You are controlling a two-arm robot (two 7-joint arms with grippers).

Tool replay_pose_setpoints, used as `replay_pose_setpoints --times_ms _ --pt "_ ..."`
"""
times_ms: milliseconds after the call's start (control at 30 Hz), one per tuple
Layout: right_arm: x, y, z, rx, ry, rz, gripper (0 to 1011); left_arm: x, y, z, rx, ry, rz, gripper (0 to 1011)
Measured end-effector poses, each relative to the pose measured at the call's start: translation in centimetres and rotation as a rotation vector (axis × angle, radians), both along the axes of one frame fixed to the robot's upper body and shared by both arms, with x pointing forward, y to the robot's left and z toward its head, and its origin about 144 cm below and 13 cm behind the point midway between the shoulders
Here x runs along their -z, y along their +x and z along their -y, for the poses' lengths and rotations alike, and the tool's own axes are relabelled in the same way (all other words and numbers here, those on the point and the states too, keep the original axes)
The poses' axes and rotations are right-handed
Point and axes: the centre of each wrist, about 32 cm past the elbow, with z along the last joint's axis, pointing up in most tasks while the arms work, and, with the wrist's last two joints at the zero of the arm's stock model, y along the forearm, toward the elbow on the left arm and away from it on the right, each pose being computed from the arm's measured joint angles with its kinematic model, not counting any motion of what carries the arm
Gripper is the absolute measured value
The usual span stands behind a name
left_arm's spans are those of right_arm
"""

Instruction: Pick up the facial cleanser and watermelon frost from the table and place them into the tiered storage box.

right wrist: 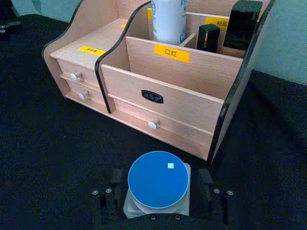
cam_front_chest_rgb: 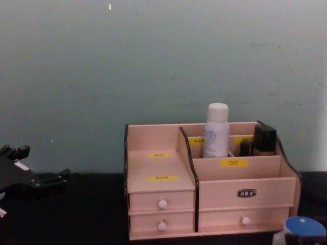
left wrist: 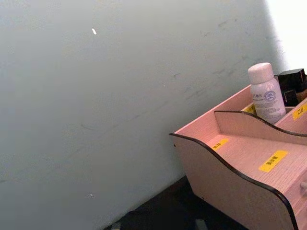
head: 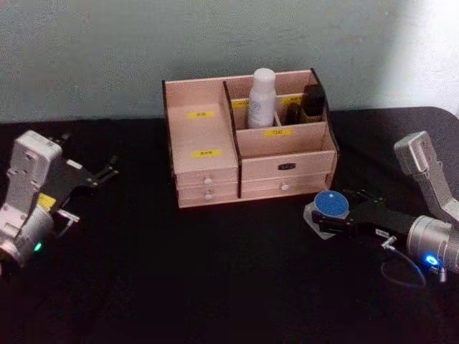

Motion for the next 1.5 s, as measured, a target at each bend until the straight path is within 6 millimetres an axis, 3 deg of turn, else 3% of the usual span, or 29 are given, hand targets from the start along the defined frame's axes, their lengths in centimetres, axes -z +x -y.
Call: replay_pose_setpoints --times_ms 900,1267,1500 --pt "0.03 0.05 0.07 0.005 0.0 -0.002 1000 0.0 0.0 0.0 0.0 0.0 0.0 1001" --pt "-0.01 0.05 0.05 0.003 0.0 0.0 754 0.0 0.0 0.0 0.0 0.0 0.0 1001" --pt "-0.01 0.05 0.05 0.003 0.0 0.0 730 0.0 0.0 0.0 0.0 0.0 0.0 1001"
